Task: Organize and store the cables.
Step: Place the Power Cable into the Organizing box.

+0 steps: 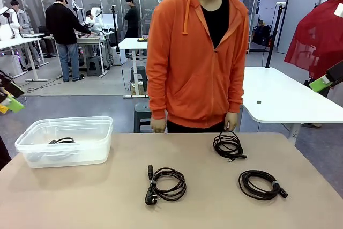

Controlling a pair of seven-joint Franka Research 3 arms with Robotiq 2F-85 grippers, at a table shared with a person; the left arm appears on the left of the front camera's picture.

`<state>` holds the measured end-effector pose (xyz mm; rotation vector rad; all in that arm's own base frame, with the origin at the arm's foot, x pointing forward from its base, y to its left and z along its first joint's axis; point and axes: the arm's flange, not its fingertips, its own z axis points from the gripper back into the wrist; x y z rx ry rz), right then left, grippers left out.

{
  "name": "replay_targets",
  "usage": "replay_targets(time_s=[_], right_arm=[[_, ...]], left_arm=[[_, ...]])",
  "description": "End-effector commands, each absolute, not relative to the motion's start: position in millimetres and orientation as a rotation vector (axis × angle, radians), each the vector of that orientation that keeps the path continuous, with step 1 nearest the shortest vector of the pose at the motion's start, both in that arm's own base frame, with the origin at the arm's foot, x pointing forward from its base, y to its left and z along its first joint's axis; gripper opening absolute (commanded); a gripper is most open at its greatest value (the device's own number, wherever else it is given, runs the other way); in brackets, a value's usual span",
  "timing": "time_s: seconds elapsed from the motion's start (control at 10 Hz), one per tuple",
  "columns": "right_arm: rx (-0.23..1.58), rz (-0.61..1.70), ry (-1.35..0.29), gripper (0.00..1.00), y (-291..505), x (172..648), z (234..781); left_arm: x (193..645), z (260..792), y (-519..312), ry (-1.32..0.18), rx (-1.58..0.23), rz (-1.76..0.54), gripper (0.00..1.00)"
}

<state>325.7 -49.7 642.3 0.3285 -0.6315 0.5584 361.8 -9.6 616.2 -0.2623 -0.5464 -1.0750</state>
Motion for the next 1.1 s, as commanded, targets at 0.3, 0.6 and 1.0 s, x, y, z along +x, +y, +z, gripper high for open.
replay_targets(time_s=[0.3, 0.6, 1.0], right_arm=[[0.340, 0.575, -0.633, 1.00, -50.6, 325.8, 642.1], [0.340, 0.575, -0.633, 1.00, -50.6, 325.8, 642.1], [0.340, 0.575, -0.633, 1.00, -50.6, 325.8, 642.1]], left_arm=[[377.7, 613.2, -93.4, -0.344, -0.234, -1.032, 1.00], [366.6, 597.9, -136.1, -0.282, -0.171, -0.927, 1.00], [353.5, 576.4, -190.8, -0.201, -0.134, -0.769, 1.00]])
